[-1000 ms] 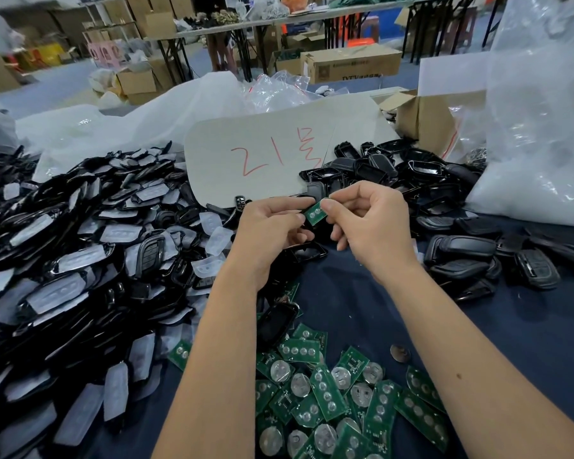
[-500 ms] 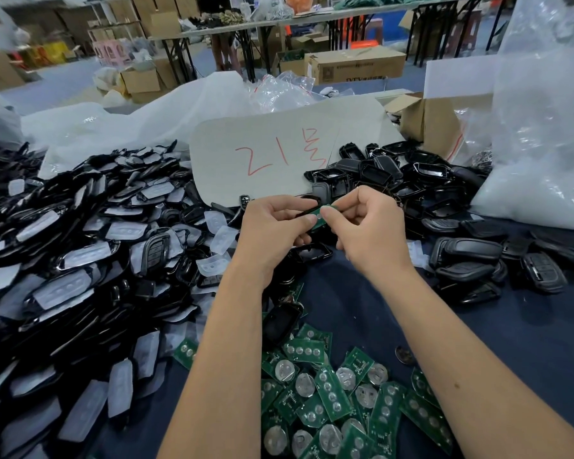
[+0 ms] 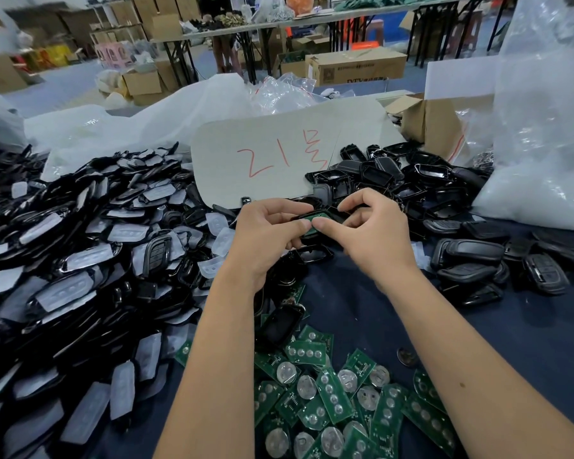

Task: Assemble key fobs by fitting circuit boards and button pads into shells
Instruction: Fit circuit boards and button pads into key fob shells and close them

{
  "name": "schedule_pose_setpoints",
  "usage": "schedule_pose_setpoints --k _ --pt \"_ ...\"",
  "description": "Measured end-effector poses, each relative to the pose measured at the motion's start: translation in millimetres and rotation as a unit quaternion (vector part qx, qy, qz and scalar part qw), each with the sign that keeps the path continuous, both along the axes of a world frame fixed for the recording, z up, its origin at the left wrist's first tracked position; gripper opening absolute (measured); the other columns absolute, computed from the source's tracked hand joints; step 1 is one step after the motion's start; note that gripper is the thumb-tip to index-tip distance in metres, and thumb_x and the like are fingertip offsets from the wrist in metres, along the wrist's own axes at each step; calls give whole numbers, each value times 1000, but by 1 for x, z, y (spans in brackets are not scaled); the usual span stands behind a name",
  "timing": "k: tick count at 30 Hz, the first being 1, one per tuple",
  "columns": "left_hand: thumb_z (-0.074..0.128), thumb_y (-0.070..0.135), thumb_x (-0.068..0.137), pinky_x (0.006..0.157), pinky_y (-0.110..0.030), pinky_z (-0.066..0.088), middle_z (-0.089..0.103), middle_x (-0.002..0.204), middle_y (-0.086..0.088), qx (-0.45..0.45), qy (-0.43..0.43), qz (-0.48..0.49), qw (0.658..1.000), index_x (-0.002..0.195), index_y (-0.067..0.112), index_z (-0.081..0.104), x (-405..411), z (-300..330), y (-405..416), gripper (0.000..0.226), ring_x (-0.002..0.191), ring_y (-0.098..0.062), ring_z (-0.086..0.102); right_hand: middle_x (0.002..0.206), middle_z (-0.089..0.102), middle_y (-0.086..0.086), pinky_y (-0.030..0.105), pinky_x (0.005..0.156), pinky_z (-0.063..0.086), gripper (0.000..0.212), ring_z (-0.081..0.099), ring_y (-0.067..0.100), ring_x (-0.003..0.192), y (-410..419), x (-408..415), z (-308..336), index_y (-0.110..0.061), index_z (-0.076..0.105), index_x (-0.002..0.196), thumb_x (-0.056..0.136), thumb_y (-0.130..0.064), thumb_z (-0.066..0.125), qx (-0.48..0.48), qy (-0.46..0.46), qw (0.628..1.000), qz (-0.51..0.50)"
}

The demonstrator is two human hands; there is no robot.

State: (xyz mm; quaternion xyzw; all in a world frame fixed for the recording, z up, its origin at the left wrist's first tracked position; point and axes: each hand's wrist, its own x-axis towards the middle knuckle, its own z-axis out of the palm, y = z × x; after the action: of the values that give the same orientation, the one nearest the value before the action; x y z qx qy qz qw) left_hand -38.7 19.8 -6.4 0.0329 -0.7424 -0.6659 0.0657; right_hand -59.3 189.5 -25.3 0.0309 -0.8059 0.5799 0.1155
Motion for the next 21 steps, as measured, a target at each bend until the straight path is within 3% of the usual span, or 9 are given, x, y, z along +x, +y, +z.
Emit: schedule_pose_setpoints --k 6,9,12,18,21 --pt "72 -5 86 52 -16 43 68 70 -2 32 5 -26 999 93 15 81 1 3 -7 24 54 -10 52 72 71 2 24 43 45 14 64 14 56 2 0 4 -14 78 95 84 -18 87 -134 -47 982 122" --pt "74 -2 85 53 -17 43 68 73 -3 65 9 -7 998 86 18 80 1 5 -6 21 55 -9 52 71 73 9 22 48 51 8 66 15 58 -6 2 7 -7 76 94 88 -2 80 -230 -54 961 144" --pt "76 2 86 52 -18 45 66 77 -8 127 6 19 992 87 12 76 2 8 -8 10 57 -11 53 65 72 7 22 52 54 7 65 14 53 -22 4 9 -3 74 92 88 0 79 -287 -42 952 102" --pt "76 -2 87 61 -24 55 74 78 -10 115 17 51 992 92 5 72 11 21 -36 9 65 -16 67 66 72 6 23 53 54 6 66 15 53 -65 18 13 -5 72 92 92 -3 77 -312 -23 945 96" --pt "73 -1 88 63 -24 56 76 81 -9 125 41 122 984 90 8 74 18 36 -64 9 69 -17 70 76 76 8 31 55 57 7 69 18 59 -91 25 18 -9 73 98 94 -13 77 -229 -15 963 143"
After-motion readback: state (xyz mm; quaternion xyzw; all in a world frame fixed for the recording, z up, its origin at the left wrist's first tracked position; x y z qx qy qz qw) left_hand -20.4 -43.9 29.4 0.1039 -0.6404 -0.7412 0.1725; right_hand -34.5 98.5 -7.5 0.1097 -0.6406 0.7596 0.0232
